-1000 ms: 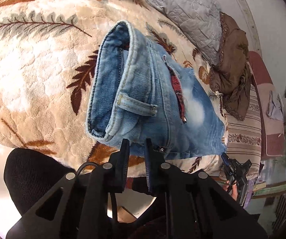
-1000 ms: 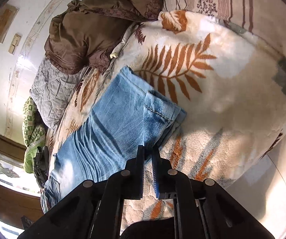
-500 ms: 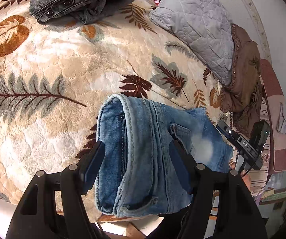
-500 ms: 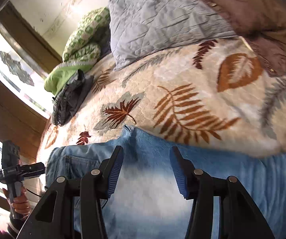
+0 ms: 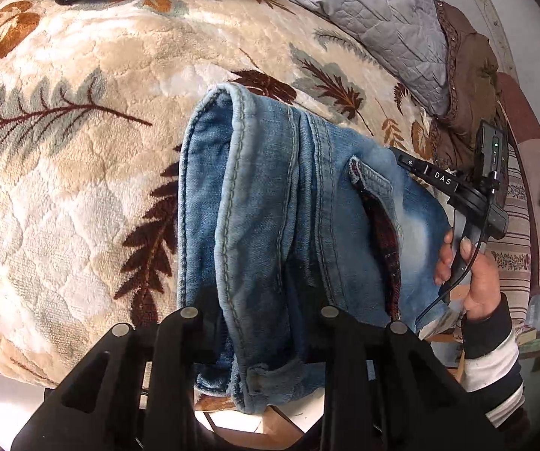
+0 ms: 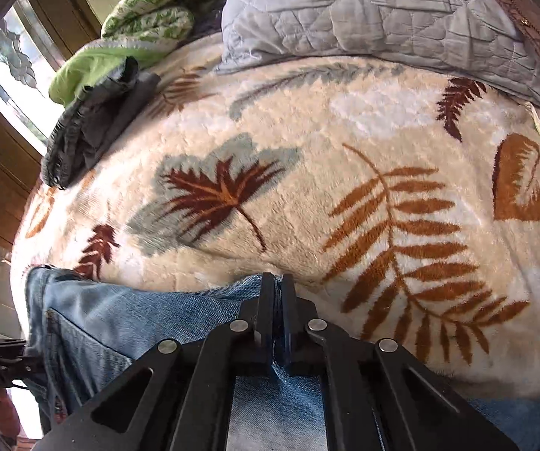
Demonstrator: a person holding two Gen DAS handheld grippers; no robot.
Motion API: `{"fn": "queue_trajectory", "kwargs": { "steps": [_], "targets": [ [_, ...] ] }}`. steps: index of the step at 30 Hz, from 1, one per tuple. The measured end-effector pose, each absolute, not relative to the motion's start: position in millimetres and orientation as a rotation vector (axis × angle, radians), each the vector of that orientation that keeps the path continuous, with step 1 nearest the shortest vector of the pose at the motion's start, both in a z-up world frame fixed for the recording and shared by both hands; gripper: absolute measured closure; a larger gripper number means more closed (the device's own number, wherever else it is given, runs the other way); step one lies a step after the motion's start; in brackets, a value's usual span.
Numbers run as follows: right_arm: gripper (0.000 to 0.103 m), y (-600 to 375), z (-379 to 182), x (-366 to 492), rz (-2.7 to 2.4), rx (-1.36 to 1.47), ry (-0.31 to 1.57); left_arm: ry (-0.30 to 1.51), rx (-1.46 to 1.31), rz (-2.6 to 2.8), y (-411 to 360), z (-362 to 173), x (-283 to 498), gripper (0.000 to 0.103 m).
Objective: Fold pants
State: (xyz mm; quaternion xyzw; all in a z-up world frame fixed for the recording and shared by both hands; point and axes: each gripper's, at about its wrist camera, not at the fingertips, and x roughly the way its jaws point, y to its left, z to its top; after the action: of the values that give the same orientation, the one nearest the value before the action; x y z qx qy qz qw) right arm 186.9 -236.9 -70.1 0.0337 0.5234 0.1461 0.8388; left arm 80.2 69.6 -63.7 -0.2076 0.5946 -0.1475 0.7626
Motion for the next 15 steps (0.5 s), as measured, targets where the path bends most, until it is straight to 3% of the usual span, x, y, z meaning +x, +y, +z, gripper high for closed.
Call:
{"fn": "queue_trajectory", "kwargs": {
  "steps": [2, 5, 6, 7, 8, 9, 10, 15],
  "targets": [
    [0.086, -246, -55, 181, 0.293, 0.152, 1.087, 1.279, -0.472, -0.339, 75, -53, 73, 0.078],
    [0.084, -264, -23, 144, 0.372, 0.296, 1.032, 1.231, -0.496, -0.391, 84, -26, 49, 0.076],
    [0.078, -268, -16, 125, 0.429, 0.338, 1.028, 1.210, -0.503, -0.404, 87, -18, 38, 0.072],
    [0.072, -271, -11, 104, 0.479, 0.361, 1.031, 1.193, -0.512, -0.410, 89, -10, 28, 0.057],
    [0.059, -273, -9, 81, 0.508, 0.359, 1.035, 1.170, -0.533, -0.421, 91, -6, 18, 0.044],
    [0.050, -271, -7, 60, 0.523, 0.340, 1.033, 1.150, -0.561, -0.438, 92, -3, 9, 0.039],
    [0.048, -269, -8, 41, 0.535, 0.306, 1.034, 1.145, -0.590, -0.451, 92, -4, 1, 0.034],
    [0.044, -243, -26, -24, 0.565, 0.079, 1.032, 1.200, -0.721, -0.487, 76, -33, -6, 0.033]
  ]
}}
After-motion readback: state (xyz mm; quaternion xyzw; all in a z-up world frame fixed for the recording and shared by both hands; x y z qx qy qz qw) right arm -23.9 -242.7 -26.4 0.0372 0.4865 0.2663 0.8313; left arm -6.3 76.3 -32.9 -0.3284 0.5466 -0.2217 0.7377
